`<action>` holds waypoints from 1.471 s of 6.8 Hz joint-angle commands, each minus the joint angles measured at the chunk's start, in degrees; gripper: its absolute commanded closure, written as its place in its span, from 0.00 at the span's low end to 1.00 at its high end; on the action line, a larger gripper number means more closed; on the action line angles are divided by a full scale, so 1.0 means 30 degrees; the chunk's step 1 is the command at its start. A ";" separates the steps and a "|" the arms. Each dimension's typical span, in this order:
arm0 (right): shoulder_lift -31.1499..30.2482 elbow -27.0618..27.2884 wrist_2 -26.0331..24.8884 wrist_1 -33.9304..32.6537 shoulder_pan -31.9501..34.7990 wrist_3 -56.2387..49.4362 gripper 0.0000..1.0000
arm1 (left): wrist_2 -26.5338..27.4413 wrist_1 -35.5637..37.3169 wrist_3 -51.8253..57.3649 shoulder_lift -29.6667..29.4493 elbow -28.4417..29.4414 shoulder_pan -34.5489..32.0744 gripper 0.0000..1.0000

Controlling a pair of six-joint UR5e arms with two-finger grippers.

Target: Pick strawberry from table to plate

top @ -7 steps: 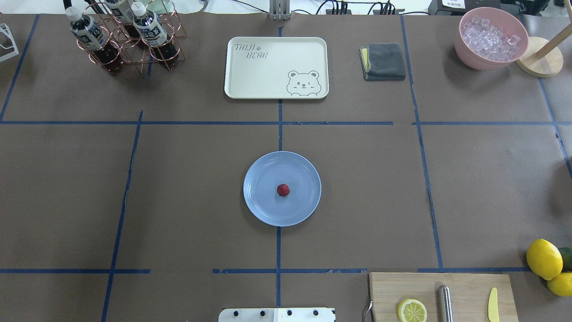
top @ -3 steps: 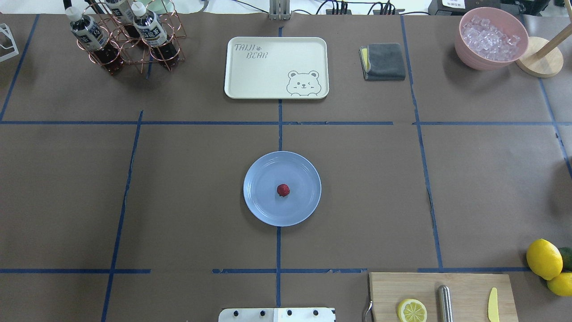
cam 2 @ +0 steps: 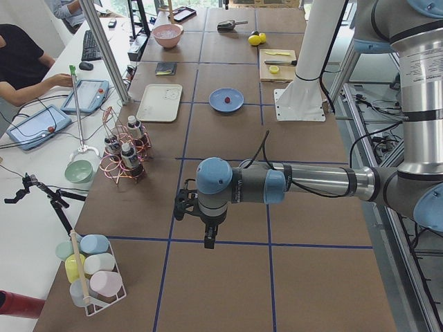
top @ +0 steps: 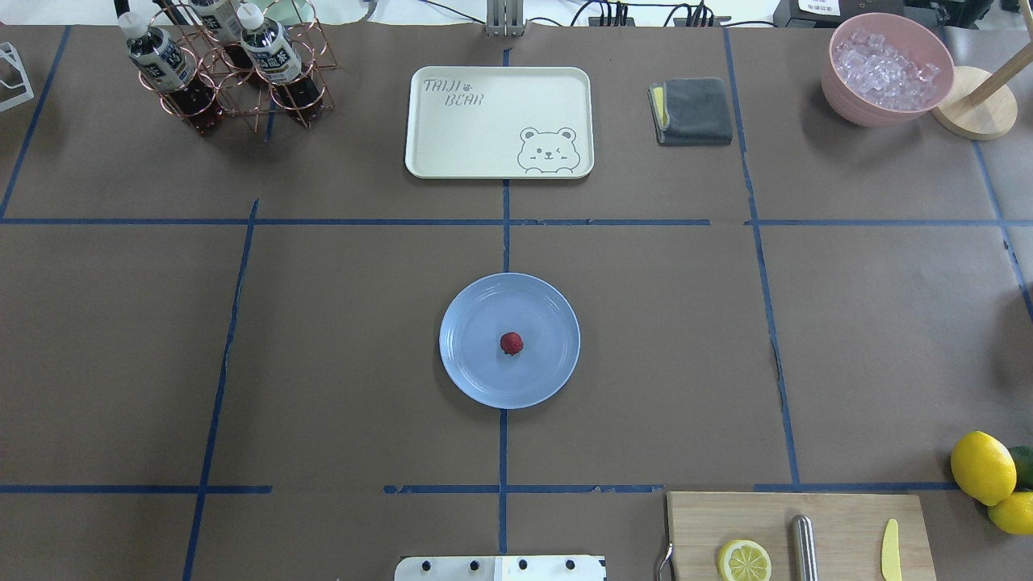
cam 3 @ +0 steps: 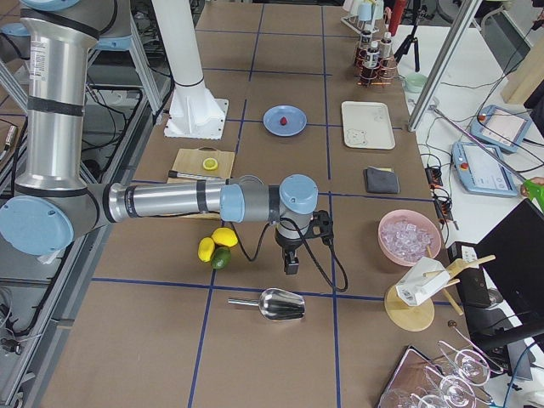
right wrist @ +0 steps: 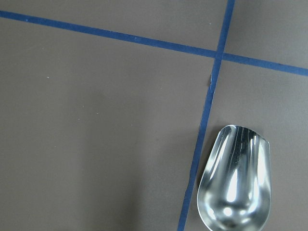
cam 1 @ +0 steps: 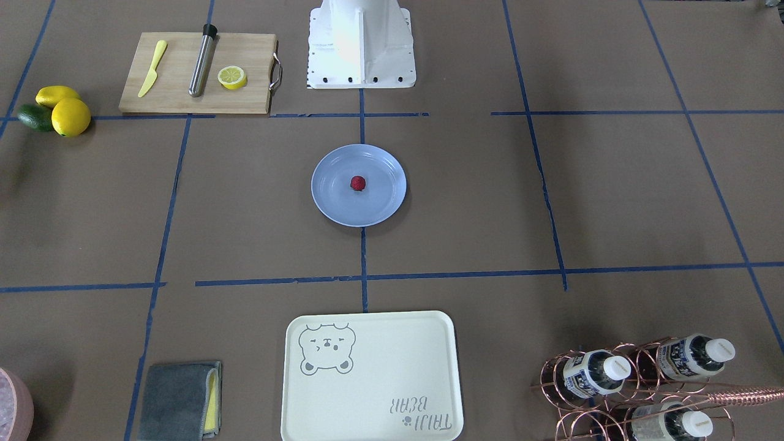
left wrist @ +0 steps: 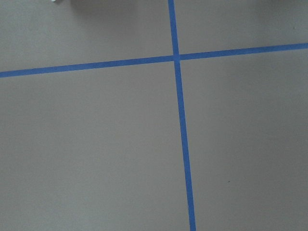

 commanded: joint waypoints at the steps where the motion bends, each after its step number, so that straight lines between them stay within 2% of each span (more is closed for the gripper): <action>1: -0.0195 0.0017 -0.0025 0.0022 -0.0010 -0.0054 0.00 | 0.0088 0.0147 0.0169 0.0101 -0.0129 -0.0062 0.00; 3: -0.0196 0.0076 0.0004 0.0022 0.0019 -0.0024 0.00 | -0.0115 -0.0085 0.0025 0.1034 0.0134 -0.0062 0.00; 6: -0.0196 0.0105 0.0033 0.0022 -0.0010 0.0005 0.00 | 0.0000 0.0027 0.0112 0.0197 -0.0978 -0.0004 0.00; 10: -0.0196 -0.0011 0.0033 -0.0007 -0.0010 0.0034 0.00 | 0.0030 0.0117 0.0171 0.0278 -0.0043 0.0811 0.00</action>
